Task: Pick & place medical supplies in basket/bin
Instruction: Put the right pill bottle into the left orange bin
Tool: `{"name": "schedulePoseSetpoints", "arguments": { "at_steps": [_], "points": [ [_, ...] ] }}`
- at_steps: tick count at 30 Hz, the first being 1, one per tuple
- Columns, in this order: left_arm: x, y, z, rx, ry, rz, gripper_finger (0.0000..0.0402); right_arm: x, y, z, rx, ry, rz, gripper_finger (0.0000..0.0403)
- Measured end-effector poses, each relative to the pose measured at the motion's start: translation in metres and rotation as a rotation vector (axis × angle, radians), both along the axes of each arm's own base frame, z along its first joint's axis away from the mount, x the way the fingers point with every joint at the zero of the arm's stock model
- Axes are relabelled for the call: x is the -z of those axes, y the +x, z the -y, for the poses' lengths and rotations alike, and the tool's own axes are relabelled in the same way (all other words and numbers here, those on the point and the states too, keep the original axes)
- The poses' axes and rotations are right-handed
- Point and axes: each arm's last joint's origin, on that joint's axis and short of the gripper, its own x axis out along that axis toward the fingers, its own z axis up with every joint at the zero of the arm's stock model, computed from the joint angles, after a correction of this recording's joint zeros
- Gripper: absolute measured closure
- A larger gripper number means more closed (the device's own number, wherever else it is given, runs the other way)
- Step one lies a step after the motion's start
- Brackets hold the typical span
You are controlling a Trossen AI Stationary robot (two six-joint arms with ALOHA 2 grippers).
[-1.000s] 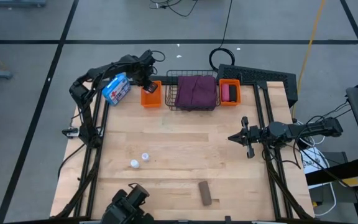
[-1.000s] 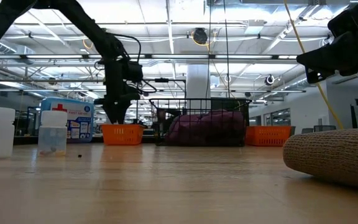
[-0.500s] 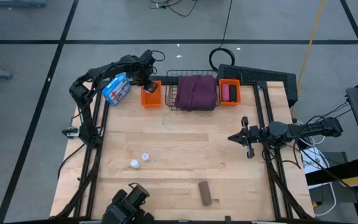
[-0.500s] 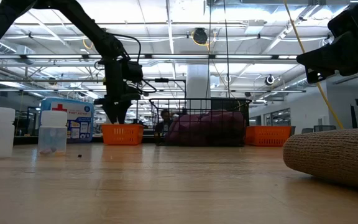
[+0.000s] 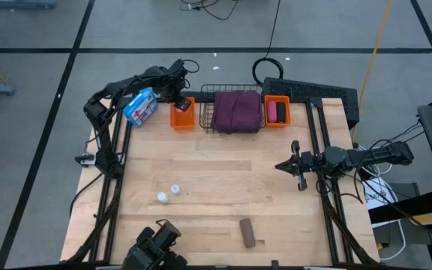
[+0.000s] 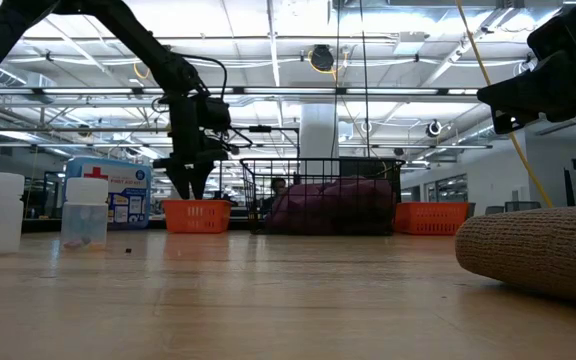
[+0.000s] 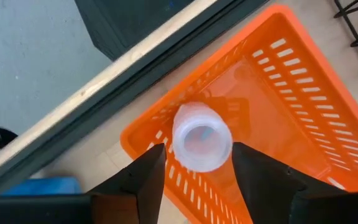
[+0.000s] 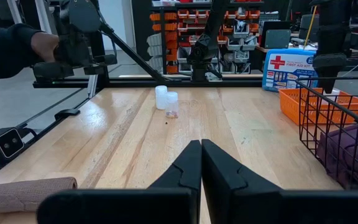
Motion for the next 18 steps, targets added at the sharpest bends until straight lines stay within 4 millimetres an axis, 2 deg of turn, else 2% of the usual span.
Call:
{"name": "schedulePoseSetpoints", "arguments": {
  "at_steps": [5,10,14,18],
  "points": [
    [-0.011,-0.002,-0.001,0.001,0.001,-0.002,0.0204,0.000,0.000,0.000,0.000,0.000,0.000,0.0403],
    [-0.052,-0.010,0.006,-0.003,0.084,0.062,0.0208,0.000,0.000,0.000,0.000,0.000,0.000,0.0403],
    [-0.094,-0.019,0.028,0.010,0.173,0.142,0.0206,0.000,0.000,0.000,0.000,0.000,0.000,0.0403],
    [-0.142,-0.028,0.068,0.055,0.277,0.243,0.0202,0.000,0.000,0.000,0.000,0.000,0.000,0.0403]
  ]
}}
